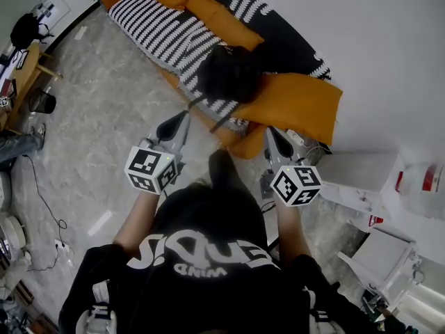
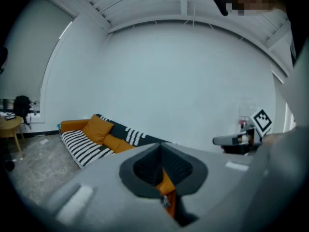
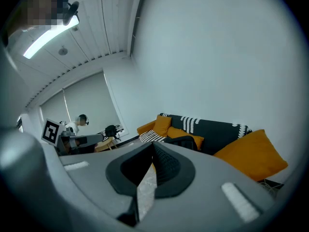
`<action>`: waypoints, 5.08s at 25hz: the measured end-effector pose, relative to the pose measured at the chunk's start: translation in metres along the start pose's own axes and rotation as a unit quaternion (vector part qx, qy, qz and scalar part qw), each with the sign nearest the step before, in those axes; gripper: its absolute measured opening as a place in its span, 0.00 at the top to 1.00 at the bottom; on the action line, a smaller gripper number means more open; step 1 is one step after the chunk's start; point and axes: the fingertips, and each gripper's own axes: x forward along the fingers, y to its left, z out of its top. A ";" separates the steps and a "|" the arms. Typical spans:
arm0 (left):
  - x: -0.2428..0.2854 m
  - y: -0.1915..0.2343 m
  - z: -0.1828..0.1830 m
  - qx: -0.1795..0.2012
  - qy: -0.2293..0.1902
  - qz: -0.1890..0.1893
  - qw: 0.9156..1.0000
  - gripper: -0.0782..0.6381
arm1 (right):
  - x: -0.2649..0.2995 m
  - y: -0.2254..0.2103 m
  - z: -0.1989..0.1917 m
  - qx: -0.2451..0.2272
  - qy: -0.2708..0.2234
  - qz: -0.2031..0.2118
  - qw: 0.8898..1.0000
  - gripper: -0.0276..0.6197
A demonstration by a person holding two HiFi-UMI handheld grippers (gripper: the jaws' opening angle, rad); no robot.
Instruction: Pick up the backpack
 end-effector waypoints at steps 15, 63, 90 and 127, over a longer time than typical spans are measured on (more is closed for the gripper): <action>0.141 0.047 0.052 0.009 0.015 0.029 0.999 0.89 | 0.120 -0.091 0.082 -0.021 0.023 0.041 0.999 0.96; 0.373 0.147 -0.125 -0.072 0.192 -0.093 0.974 0.38 | 0.340 -0.254 -0.052 -0.036 0.170 0.042 0.984 0.43; 0.423 0.166 -0.186 -0.168 0.199 -0.128 0.957 0.73 | 0.415 -0.250 -0.096 0.063 0.149 0.084 0.983 0.81; 0.254 0.058 0.093 -0.080 0.071 -0.181 0.978 0.78 | 0.220 -0.078 0.135 0.020 0.023 0.123 0.992 0.84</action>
